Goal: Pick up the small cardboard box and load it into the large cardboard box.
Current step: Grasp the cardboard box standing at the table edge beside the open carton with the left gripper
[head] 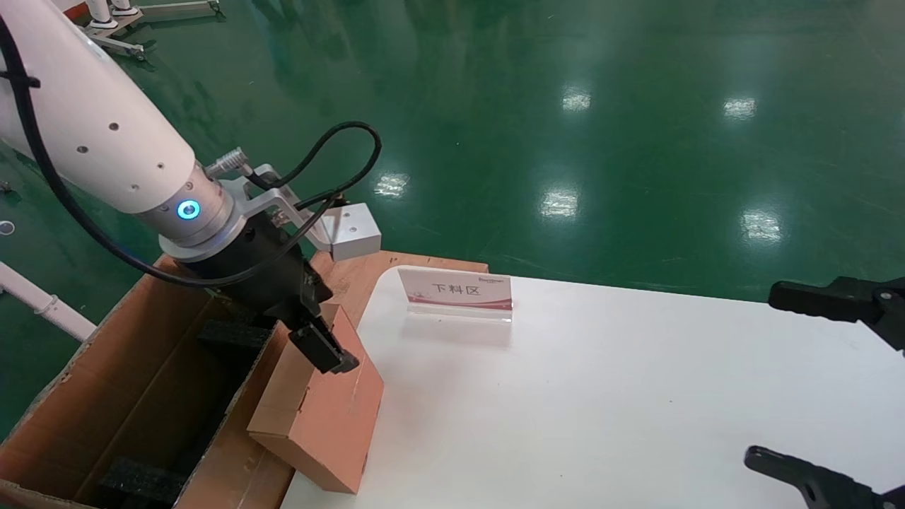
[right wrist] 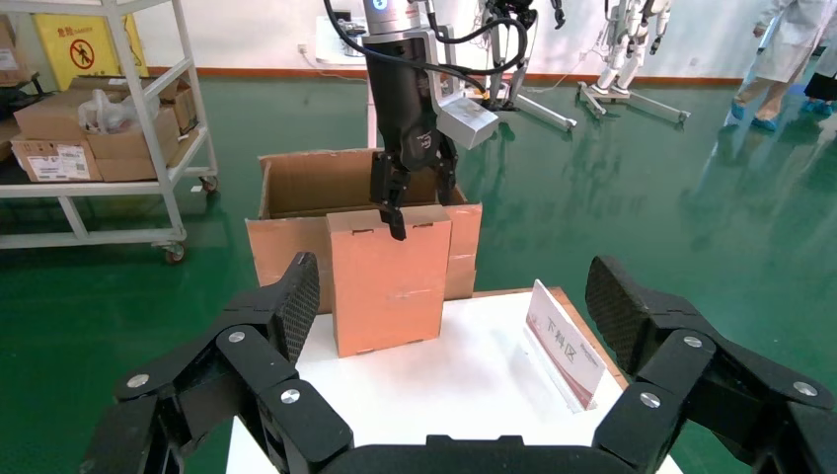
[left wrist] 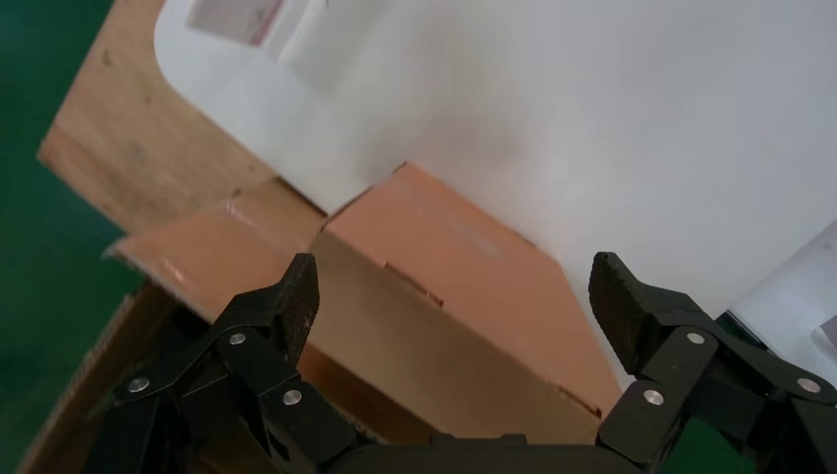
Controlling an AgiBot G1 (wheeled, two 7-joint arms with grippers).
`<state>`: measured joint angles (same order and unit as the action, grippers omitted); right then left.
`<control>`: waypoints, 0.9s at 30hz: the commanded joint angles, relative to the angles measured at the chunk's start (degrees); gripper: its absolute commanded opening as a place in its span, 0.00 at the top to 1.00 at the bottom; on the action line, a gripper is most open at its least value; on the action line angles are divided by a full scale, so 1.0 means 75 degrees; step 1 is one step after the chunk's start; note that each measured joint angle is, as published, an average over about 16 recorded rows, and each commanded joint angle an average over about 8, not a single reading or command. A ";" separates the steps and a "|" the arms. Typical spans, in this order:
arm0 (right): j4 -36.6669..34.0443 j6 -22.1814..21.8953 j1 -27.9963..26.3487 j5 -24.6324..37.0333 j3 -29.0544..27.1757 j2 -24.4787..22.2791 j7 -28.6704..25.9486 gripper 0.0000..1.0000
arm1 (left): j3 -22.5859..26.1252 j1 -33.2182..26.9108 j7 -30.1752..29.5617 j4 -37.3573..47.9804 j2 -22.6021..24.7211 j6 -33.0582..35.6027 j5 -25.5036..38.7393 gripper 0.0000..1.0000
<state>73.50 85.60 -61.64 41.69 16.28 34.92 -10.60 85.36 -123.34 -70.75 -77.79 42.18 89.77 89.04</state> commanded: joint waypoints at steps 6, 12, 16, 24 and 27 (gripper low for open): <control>0.0000 -0.0002 -0.0001 -0.0003 0.0004 -0.0002 0.0002 0.00 | 0.0697 -0.0399 -0.0500 -0.0009 0.0114 -0.0049 -0.0061 0.00; 0.0000 -0.0003 -0.0002 -0.0005 0.0007 -0.0003 0.0004 0.00 | 0.1168 -0.0619 -0.0863 -0.0007 0.0156 -0.0081 -0.0206 0.00; 0.0000 -0.0004 -0.0002 -0.0006 0.0009 -0.0004 0.0005 0.00 | 0.1459 -0.0731 -0.1096 -0.0009 0.0206 -0.0103 -0.0285 0.00; 0.0000 -0.0006 -0.0003 -0.0009 0.0013 -0.0006 0.0007 0.00 | 0.1930 -0.0804 -0.1345 -0.0010 0.0262 -0.0212 -0.0416 0.00; 0.0000 -0.0007 -0.0003 -0.0010 0.0015 -0.0006 0.0008 0.00 | 0.2063 -0.0800 -0.1428 -0.0009 0.0263 -0.0257 -0.0434 0.00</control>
<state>73.50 85.55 -61.66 41.61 16.39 34.88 -10.55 100.67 -129.32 -81.40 -77.86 44.14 87.83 85.88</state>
